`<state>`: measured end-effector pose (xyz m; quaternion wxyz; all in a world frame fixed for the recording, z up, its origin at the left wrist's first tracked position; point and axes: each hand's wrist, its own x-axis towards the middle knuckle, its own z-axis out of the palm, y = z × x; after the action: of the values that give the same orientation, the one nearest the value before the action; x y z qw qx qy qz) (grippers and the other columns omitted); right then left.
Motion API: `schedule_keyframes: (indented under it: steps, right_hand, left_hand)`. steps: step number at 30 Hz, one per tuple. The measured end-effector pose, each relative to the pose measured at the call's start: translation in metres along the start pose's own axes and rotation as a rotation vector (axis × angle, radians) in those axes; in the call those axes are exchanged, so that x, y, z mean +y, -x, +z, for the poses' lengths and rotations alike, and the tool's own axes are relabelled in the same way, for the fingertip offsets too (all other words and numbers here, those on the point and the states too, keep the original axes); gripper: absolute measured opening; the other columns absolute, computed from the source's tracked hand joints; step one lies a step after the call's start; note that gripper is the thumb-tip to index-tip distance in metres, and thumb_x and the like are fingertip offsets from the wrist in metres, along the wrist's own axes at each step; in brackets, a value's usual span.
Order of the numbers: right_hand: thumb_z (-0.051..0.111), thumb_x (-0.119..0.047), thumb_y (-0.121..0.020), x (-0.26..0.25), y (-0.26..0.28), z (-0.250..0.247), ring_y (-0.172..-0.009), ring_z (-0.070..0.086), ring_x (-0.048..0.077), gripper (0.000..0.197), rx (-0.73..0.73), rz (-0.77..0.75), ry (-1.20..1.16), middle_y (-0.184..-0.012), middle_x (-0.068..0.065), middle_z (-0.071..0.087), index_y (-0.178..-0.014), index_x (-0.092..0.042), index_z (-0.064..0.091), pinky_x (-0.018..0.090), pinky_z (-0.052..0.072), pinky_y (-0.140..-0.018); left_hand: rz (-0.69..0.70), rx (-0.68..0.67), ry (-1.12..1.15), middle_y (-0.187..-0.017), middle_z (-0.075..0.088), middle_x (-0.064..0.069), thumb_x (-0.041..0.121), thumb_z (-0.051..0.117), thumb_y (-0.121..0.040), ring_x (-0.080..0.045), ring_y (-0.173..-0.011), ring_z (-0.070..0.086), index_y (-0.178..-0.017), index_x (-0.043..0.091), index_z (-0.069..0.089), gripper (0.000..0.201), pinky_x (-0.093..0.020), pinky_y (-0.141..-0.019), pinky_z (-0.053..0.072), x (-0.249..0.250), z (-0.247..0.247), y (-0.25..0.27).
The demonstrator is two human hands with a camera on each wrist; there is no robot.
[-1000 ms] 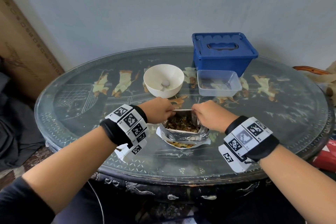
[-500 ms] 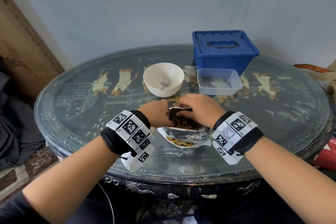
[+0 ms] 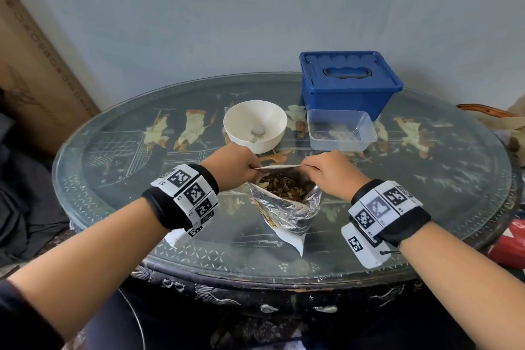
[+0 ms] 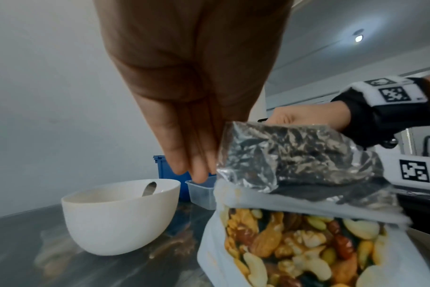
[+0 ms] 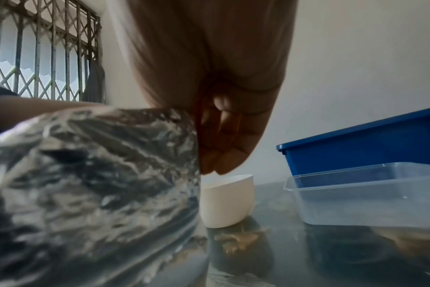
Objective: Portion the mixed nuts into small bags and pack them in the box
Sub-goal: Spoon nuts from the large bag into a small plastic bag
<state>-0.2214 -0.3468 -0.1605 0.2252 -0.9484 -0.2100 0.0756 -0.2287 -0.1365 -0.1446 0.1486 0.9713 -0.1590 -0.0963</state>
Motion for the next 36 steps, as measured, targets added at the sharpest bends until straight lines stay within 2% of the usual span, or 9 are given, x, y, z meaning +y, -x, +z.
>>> schedule_keyframes:
  steps: [6, 8, 12, 17, 20, 23, 28, 34, 36]
  right_hand:
    - [0.044, -0.016, -0.096, -0.006, 0.001, 0.008, -0.075, 0.051, 0.026, 0.033, 0.063, 0.140, 0.068, -0.078, 0.014, 0.059, -0.064, -0.009, 0.047, 0.027, 0.031, -0.063]
    - [0.045, -0.015, -0.095, -0.003, 0.002, 0.007, -0.074, 0.051, 0.026, 0.028, 0.076, 0.194, 0.009, -0.080, 0.016, 0.061, -0.069, -0.007, 0.050, 0.028, 0.034, -0.064]
    - [0.055, -0.014, -0.091, -0.002, 0.009, 0.003, -0.085, 0.056, 0.023, 0.007, 0.132, 0.078, -0.044, -0.090, 0.005, 0.057, -0.096, -0.009, 0.054, 0.032, 0.045, -0.073]
    - [0.059, -0.014, -0.086, -0.008, 0.019, -0.012, -0.085, 0.054, 0.013, 0.011, 0.019, -0.401, 0.071, -0.088, -0.004, 0.065, -0.089, -0.015, 0.069, 0.033, 0.046, -0.079]
    - [0.046, -0.022, -0.093, -0.009, 0.022, -0.012, -0.098, 0.054, 0.016, 0.026, -0.234, -0.343, 0.265, -0.101, -0.001, 0.067, -0.101, -0.016, 0.070, 0.038, 0.044, -0.087]
    - [0.036, -0.033, -0.097, -0.001, 0.025, -0.012, -0.093, 0.057, 0.017, 0.036, -0.243, -0.288, 0.344, -0.097, -0.003, 0.067, -0.097, -0.017, 0.069, 0.038, 0.045, -0.084]
    - [0.037, -0.029, -0.098, 0.014, 0.034, -0.011, -0.074, 0.056, 0.019, 0.033, -0.209, -0.222, 0.309, -0.070, -0.002, 0.058, -0.071, -0.016, 0.052, 0.041, 0.046, -0.076]
    - [0.038, -0.025, -0.099, 0.004, 0.034, -0.007, -0.065, 0.051, 0.021, 0.040, -0.185, -0.170, 0.314, -0.060, -0.001, 0.048, -0.059, -0.021, 0.036, 0.038, 0.046, -0.069]
    - [0.037, -0.027, -0.098, -0.006, 0.033, -0.006, -0.071, 0.050, 0.020, 0.036, -0.213, -0.188, 0.394, -0.065, -0.005, 0.049, -0.062, -0.025, 0.040, 0.034, 0.043, -0.076]
  left_hand:
    - [0.051, 0.080, 0.022, -0.118, 0.062, -0.006, 0.019, 0.053, -0.092, -0.024, -0.105, 0.056, -0.120, 0.016, 0.061, 0.029, -0.027, -0.090, 0.041, 0.003, -0.001, -0.005]
    - [0.267, 0.173, 0.054, -0.115, 0.062, -0.005, 0.022, 0.051, -0.092, -0.023, -0.102, 0.058, -0.116, 0.014, 0.063, 0.028, -0.028, -0.089, 0.043, 0.007, -0.001, 0.004]
    - [0.592, -0.008, -0.128, -0.105, 0.066, -0.002, 0.042, 0.034, -0.085, -0.020, -0.095, 0.062, -0.109, 0.014, 0.065, 0.049, -0.033, -0.093, 0.044, 0.011, 0.013, 0.027]
    - [0.516, -0.042, -0.389, -0.115, 0.059, 0.006, 0.049, 0.030, -0.093, -0.014, -0.106, 0.052, -0.124, 0.022, 0.054, 0.047, -0.032, -0.092, 0.026, 0.010, 0.023, 0.025]
    - [0.477, -0.104, -0.470, -0.114, 0.056, 0.009, 0.044, 0.035, -0.097, -0.012, -0.108, 0.047, -0.120, 0.025, 0.053, 0.035, -0.031, -0.089, 0.022, 0.012, 0.023, 0.020]
    - [0.479, -0.102, -0.447, -0.104, 0.059, 0.009, 0.046, 0.038, -0.096, -0.012, -0.101, 0.050, -0.107, 0.023, 0.058, 0.033, -0.029, -0.079, 0.018, 0.003, 0.021, 0.018]
    - [0.597, 0.279, -0.392, -0.061, 0.054, 0.012, 0.045, 0.040, -0.088, -0.013, -0.056, 0.053, -0.066, 0.023, 0.056, 0.035, -0.029, -0.069, 0.025, -0.028, 0.021, 0.013]
    - [0.546, 0.232, -0.499, -0.060, 0.057, 0.009, 0.042, 0.039, -0.089, -0.016, -0.053, 0.054, -0.066, 0.020, 0.061, 0.038, -0.030, -0.073, 0.031, -0.031, 0.007, 0.003]
    - [0.489, 0.108, -0.518, -0.076, 0.066, 0.005, 0.040, 0.037, -0.094, -0.020, -0.067, 0.063, -0.088, 0.020, 0.067, 0.036, -0.036, -0.082, 0.037, -0.026, 0.004, 0.002]
